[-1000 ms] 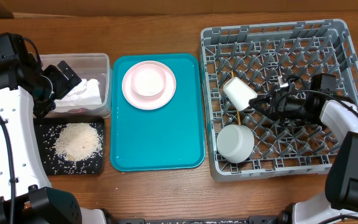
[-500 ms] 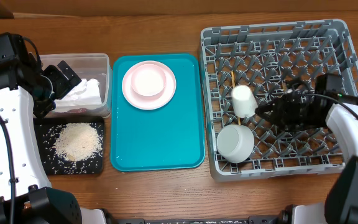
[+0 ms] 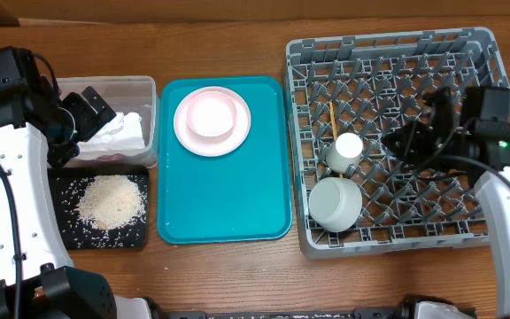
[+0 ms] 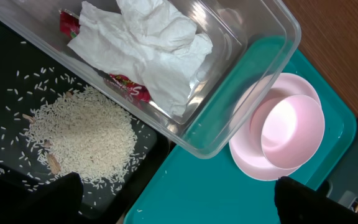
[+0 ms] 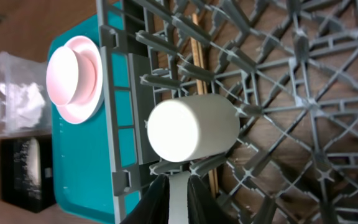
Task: Sort waste into correct bins and load items into the dishwasher
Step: 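Open the right gripper, release the cup, and raise it, then move the right gripper left over the pink plate on the teal tray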
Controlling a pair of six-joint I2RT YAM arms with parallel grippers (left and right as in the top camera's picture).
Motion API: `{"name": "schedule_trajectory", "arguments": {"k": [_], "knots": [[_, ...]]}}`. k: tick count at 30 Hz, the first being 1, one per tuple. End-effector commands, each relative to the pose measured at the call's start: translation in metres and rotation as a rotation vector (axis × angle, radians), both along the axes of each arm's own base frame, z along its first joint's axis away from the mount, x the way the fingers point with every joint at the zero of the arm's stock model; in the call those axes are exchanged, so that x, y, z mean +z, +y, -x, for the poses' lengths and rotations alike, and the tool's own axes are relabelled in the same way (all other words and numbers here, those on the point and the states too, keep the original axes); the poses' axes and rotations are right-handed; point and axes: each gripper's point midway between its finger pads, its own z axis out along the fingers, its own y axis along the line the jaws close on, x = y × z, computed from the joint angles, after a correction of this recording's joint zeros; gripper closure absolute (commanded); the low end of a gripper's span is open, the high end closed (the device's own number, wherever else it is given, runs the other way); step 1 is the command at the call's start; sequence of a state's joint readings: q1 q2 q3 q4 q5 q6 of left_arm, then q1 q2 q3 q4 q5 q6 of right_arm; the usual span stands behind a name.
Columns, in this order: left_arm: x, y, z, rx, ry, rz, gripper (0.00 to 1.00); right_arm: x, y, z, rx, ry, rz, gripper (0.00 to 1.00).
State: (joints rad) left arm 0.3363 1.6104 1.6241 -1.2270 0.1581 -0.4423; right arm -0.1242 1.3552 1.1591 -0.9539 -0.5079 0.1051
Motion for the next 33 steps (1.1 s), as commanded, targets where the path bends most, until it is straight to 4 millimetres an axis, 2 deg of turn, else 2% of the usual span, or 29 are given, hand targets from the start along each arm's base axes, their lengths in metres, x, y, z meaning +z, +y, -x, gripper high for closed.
{"name": "schedule_trajectory", "arguments": {"k": [1,3,7,9,11,15,19,23,26,27,29,33], "knots": [[0.01,0.001,-0.003,0.0,-0.031,-0.005,0.0,0.026,0.006,-0.006,0.013,-0.093,0.156,0.87],[0.01,0.001,-0.003,0.001,-0.031,-0.005,0.0,0.036,0.021,-0.005,0.052,-0.115,0.266,0.84],[0.01,0.001,-0.003,0.0,-0.031,-0.005,0.0,0.056,0.045,-0.003,0.106,-0.166,0.329,0.79],[0.01,0.001,-0.003,0.001,-0.031,-0.005,0.0,0.07,0.058,-0.004,0.118,-0.206,0.337,0.78],[0.01,0.001,-0.003,0.0,-0.031,-0.005,0.0,0.093,0.076,-0.006,0.145,-0.27,0.341,0.76],[0.01,0.001,-0.003,0.0,-0.031,-0.005,0.0,0.125,0.092,-0.009,0.152,-0.321,0.36,0.75],[0.01,0.001,-0.003,0.0,-0.031,-0.005,0.0,0.145,0.1,-0.013,0.168,-0.287,0.363,0.75],[0.01,0.001,-0.003,0.0,-0.031,-0.005,0.0,0.157,0.108,-0.03,0.179,-0.248,0.376,0.75],[0.01,0.001,-0.003,0.0,-0.031,-0.005,0.0,0.164,0.121,-0.047,0.202,-0.242,0.382,0.75],[0.01,0.001,-0.003,0.0,-0.031,-0.005,0.0,0.165,0.135,-0.062,0.22,-0.256,0.38,0.75],[0.01,0.001,-0.003,0.0,-0.031,-0.005,0.0,0.162,0.153,-0.075,0.244,-0.271,0.375,0.75],[0.01,0.001,-0.003,0.0,-0.031,-0.005,0.0,0.138,0.195,-0.09,0.311,-0.275,0.372,0.75]]}}
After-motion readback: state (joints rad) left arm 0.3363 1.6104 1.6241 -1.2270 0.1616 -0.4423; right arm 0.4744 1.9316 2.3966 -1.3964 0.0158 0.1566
